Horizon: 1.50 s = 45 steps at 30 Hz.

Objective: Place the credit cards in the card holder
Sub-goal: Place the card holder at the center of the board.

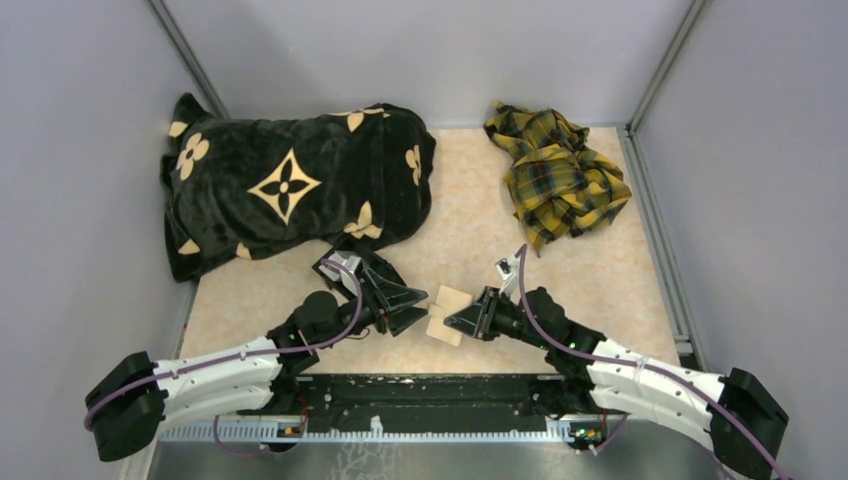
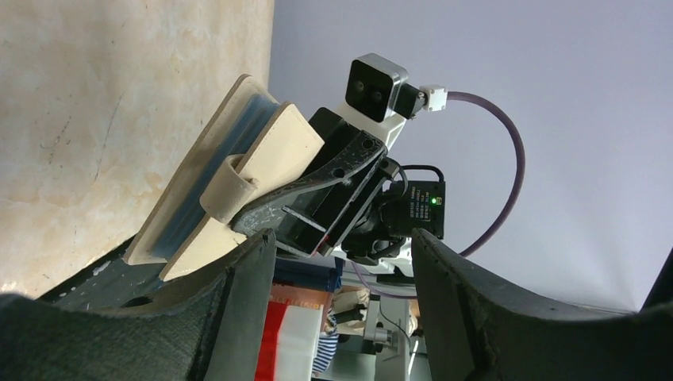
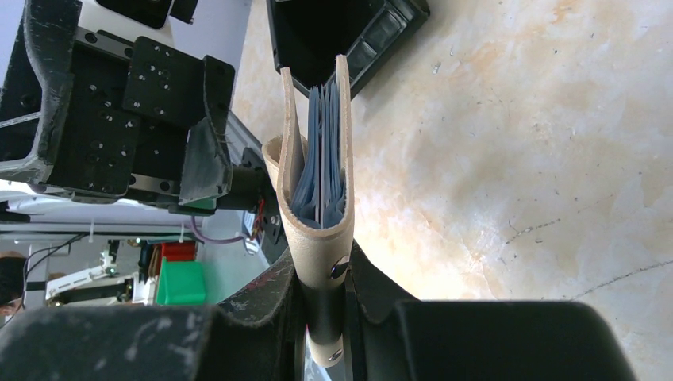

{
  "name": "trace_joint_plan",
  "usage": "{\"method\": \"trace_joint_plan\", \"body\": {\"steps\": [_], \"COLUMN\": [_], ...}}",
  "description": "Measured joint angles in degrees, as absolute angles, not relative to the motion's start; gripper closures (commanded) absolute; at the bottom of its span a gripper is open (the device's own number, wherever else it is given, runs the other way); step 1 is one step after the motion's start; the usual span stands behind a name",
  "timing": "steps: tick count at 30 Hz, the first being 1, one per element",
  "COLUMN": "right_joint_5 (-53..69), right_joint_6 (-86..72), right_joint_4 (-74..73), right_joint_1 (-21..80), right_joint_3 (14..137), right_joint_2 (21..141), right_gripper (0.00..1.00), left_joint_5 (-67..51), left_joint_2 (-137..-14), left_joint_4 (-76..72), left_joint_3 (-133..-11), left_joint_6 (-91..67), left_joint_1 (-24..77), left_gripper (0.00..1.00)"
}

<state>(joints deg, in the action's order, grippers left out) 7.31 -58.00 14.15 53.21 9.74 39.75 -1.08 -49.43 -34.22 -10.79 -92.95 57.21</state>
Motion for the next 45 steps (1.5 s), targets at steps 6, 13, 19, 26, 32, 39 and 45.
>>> {"method": "trace_joint_plan", "body": {"steps": [6, 13, 19, 26, 32, 39, 45], "right_joint_5": [7.16, 7.11, 7.11, 6.98, 6.68, 5.96, 4.95], "right_joint_6": [-57.98, -57.63, -57.6, -57.63, -57.6, -57.63, -57.67], "right_joint_4": [14.15, 14.17, 14.2, 14.61, 15.03, 15.18, 15.42], "right_joint_1": [53.23, 53.23, 53.25, 53.67, 54.65, 55.48, 56.55], "right_joint_3": [9.76, 9.8, 9.87, 9.89, 10.28, 10.31, 10.31], "right_joint_2": [39.92, 39.92, 39.92, 39.92, 39.92, 39.92, 39.92], "right_gripper": [1.0, 1.0, 1.0, 1.0, 1.0, 1.0, 1.0], "left_joint_5": [-1.15, -1.34, -1.54, -1.52, -1.15, -0.03, 1.1], "left_joint_2": [-49.39, -50.13, -51.53, -52.69, -54.19, -54.63, -54.61], "left_joint_4": [-33.82, -33.87, -34.37, -35.0, -36.07, -37.36, -37.52], "left_joint_3": [-10.74, -10.13, -9.93, -9.91, -9.91, -9.91, -9.91], "left_joint_6": [-92.95, -92.99, -93.01, -93.03, -93.14, -93.21, -93.17], "left_joint_1": [57.39, 58.17, 58.52, 58.81, 59.07, 59.44, 59.48], "left_gripper": [0.31, 0.31, 0.31, 0.31, 0.31, 0.31, 0.31]}}
